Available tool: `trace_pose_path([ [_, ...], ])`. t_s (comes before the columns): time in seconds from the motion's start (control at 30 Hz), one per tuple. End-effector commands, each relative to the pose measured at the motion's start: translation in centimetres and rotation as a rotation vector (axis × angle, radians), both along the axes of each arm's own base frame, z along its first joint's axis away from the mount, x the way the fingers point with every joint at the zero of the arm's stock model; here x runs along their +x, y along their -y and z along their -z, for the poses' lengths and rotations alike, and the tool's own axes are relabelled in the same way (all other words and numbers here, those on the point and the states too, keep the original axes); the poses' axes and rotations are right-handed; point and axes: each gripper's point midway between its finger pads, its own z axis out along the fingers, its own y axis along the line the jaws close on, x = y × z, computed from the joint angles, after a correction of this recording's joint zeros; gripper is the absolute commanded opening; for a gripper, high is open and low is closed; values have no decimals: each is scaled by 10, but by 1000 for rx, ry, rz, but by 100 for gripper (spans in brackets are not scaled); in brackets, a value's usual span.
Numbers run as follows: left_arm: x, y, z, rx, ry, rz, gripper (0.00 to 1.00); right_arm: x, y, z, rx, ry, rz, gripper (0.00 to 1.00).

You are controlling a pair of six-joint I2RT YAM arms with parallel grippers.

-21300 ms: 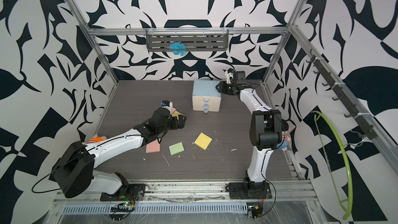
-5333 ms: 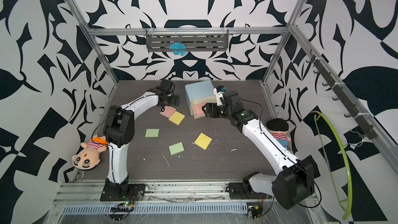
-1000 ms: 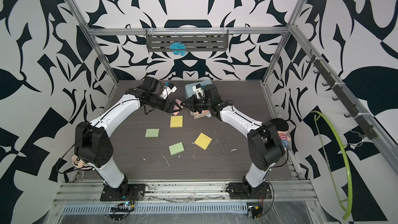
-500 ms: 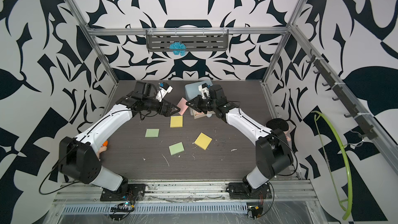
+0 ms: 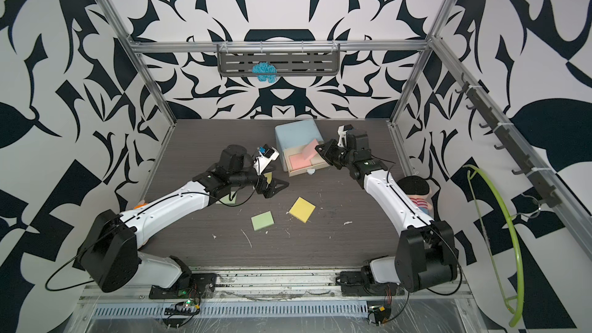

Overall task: Please put the sticky notes in the drawer by color
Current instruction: Place the sticky notes in the drawer.

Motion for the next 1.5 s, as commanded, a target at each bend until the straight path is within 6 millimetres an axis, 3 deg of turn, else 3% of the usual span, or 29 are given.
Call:
trace_pose_path([
  [0.0, 7, 14, -8, -21, 44, 9, 99, 15, 3, -1, 9, 20, 32, 0],
  [0.23, 9, 26, -5, -35, 13, 27, 99, 34, -4, 10, 62, -5, 39, 0],
  [0.47, 12, 30, 4, -18, -6, 35, 99, 39, 1, 19, 50, -20, 59, 2],
  [0.6, 13, 31, 4, -18, -8, 37, 99, 37, 8, 21, 24, -29, 63, 48],
  [0.67, 14, 30, 2, -19, -6, 32, 99, 35, 12, 20, -10, -38, 55, 62],
  [0.83, 15, 31, 3, -17, -14, 25, 99, 25, 22, 18, -113, -49, 46, 74],
  [1.03, 20, 32, 0, -26, -18, 1, 99, 12, 31, 3, -201, -16, 33, 76],
  [1.2, 52, 24, -15, -48, -49, -186, 99, -4, 33, -6, -260, 62, -19, 70],
  [1.33, 97, 13, -33, -98, -121, -421, 99, -23, 30, 2, -283, 151, -84, 65],
  [1.47, 141, 0, -23, -26, -261, -684, 99, -45, 20, 12, -265, 260, -166, 64],
])
